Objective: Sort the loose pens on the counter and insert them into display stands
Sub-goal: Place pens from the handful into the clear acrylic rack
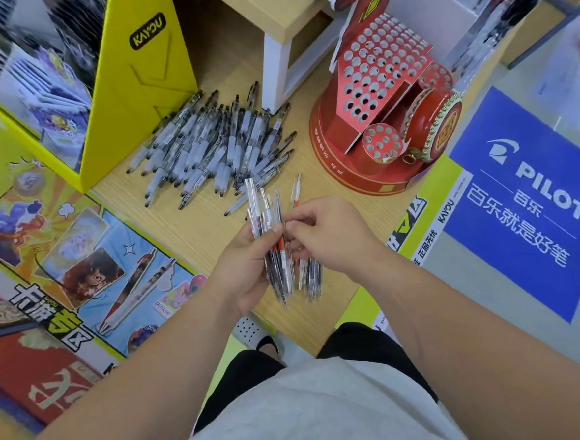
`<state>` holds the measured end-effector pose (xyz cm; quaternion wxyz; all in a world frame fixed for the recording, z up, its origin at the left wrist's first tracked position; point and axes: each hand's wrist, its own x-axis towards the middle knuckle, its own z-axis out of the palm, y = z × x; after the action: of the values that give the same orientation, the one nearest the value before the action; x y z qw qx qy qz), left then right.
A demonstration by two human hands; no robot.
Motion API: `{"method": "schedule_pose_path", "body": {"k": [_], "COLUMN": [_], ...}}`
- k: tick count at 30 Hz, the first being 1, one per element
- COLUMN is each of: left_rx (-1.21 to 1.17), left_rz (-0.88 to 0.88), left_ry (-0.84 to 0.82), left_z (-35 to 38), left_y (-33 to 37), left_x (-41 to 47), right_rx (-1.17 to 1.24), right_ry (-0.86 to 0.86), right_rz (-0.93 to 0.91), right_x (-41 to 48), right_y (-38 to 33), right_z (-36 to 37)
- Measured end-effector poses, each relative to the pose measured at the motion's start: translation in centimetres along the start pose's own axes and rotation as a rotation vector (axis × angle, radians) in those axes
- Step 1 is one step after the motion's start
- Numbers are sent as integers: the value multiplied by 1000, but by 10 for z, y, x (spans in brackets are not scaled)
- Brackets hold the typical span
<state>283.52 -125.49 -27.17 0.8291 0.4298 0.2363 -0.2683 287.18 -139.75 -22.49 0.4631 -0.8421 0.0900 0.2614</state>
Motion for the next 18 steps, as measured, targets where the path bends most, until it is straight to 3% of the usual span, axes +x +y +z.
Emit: {"method": "schedule_pose_path", "body": {"k": [5,18], "left_rx": [-13,18], "left_rz": [-14,-12], "left_ry": [91,278], "left_z": [-10,-44], "left_y": [1,2], "left_x": [8,8], "right_rx": [86,-386], "right_ry": [106,223], "right_rz": [116,258], "right_x": [14,113], "right_y": [21,53], "right_z": [-20,11]}}
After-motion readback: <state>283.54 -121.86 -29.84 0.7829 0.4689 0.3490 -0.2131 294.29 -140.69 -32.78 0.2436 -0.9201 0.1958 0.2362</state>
